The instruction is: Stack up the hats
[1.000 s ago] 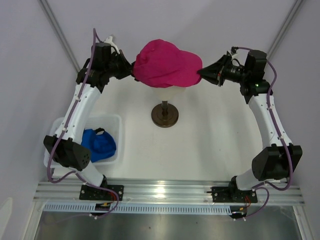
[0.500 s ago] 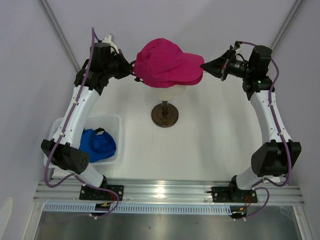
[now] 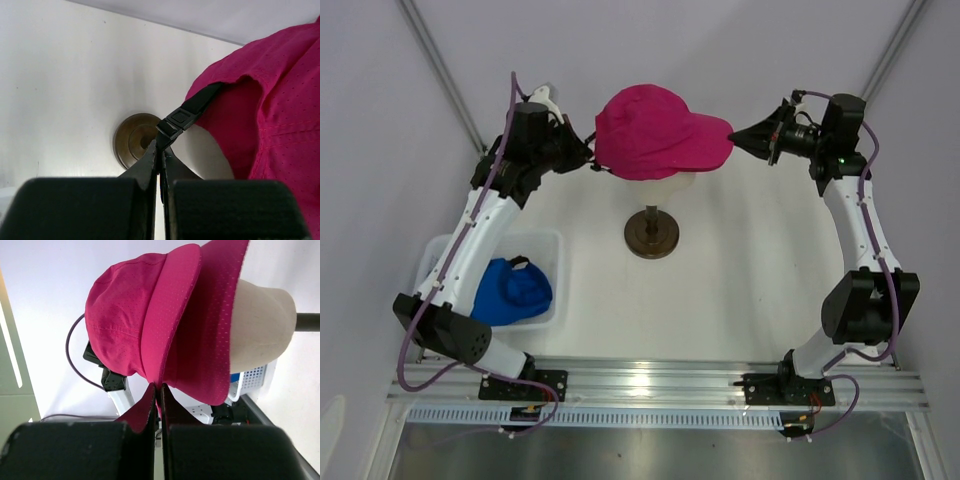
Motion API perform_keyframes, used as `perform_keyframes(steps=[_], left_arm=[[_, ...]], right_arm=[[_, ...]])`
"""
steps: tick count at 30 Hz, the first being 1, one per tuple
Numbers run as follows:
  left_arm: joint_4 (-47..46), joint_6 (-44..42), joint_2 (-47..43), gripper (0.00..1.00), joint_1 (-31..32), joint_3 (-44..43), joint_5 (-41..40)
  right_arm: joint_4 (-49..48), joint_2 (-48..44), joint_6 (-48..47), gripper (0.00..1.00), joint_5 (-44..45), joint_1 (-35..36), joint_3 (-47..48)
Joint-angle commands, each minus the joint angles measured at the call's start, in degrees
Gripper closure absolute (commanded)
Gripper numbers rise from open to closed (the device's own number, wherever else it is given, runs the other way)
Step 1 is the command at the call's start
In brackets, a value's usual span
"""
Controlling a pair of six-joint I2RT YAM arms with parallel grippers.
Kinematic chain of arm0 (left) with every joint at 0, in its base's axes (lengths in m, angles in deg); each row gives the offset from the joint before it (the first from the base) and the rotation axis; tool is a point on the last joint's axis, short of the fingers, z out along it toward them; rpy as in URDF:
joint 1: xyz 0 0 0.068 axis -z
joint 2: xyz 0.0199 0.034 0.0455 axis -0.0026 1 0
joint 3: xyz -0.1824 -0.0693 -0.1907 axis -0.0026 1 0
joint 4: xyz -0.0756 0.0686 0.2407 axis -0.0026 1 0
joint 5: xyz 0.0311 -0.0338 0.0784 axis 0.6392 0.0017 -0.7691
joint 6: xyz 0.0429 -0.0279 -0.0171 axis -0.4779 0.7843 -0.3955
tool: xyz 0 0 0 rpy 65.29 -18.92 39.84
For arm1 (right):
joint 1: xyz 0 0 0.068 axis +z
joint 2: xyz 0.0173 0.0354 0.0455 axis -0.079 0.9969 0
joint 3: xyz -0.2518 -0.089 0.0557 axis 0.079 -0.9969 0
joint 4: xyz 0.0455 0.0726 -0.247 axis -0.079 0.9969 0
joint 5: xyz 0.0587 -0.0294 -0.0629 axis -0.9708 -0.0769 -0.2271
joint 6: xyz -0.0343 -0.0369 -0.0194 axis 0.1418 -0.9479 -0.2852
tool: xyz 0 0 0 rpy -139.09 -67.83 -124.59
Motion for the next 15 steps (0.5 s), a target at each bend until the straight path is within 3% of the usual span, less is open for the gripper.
perform_keyframes(steps=[1,7,15], left_arm=[[0.9,-0.1,-1.8,0.99,-0.4,3.6,-5.3],[-2.2,0.9,-3.6,0.99,-0.5,11.2,-5.2],[-2.0,0.3,-2.4,0.99,-0.5,11.4,-4.3]], right_arm=[[4.8,1.3,-4.7,1.00,0.6,-1.5,1.9],[8.8,4.2,-9.4,1.00,-1.0,-1.4,2.2],[12.9,6.2,-14.2,1.00,-2.4,-1.6,2.3]])
